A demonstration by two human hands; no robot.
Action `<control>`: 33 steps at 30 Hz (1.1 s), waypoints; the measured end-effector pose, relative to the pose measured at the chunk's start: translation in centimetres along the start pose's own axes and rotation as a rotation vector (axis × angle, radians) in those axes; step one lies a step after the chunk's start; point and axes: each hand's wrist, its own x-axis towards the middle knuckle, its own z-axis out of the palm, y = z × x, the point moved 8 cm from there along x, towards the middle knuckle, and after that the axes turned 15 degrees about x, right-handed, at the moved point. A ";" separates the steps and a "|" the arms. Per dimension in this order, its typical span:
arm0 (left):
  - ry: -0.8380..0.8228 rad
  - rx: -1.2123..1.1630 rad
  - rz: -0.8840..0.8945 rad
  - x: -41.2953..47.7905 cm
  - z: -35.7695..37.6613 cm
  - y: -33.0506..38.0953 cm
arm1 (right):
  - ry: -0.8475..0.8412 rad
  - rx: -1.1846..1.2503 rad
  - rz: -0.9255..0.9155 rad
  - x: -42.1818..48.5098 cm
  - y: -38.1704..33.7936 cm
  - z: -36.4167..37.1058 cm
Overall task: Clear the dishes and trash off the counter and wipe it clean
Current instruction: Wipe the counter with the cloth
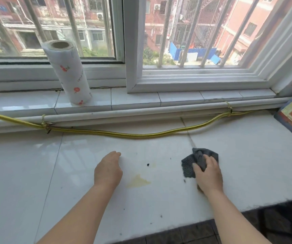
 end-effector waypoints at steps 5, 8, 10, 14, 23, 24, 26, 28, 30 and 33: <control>0.004 0.027 -0.006 0.2 -0.1 0.1 | -0.169 -0.085 -0.189 -1.9 -2.6 6.2; -0.024 0.023 0.011 0.0 0.2 0.2 | -0.259 0.030 -0.308 -2.9 -5.7 9.2; -0.036 -0.006 0.016 0.0 0.2 0.1 | -0.249 0.104 -0.319 -2.7 -6.4 9.5; -0.008 -0.128 -0.052 -0.7 0.0 -1.4 | -0.263 0.078 -0.337 -1.6 -7.2 10.4; 0.078 -0.288 -0.290 -3.5 -0.6 -3.9 | -0.589 0.019 -0.658 -5.4 -11.9 17.0; 0.084 -0.295 -0.313 -3.8 -0.6 -3.9 | -0.646 0.033 -0.682 -6.5 -12.1 17.6; 0.099 -0.310 -0.375 -4.8 -0.6 -3.5 | -0.770 0.107 -0.679 -7.9 -12.3 17.7; 0.123 -0.327 -0.429 -6.1 -0.8 -3.1 | -0.824 0.290 -0.576 -7.3 -12.5 16.3; 0.157 -0.325 -0.483 -7.5 -0.7 -3.0 | -0.724 0.410 -0.541 -4.8 -12.5 13.6; 0.207 -0.340 -0.580 -9.3 -0.1 -2.8 | -0.558 0.339 -0.540 0.2 -10.1 10.6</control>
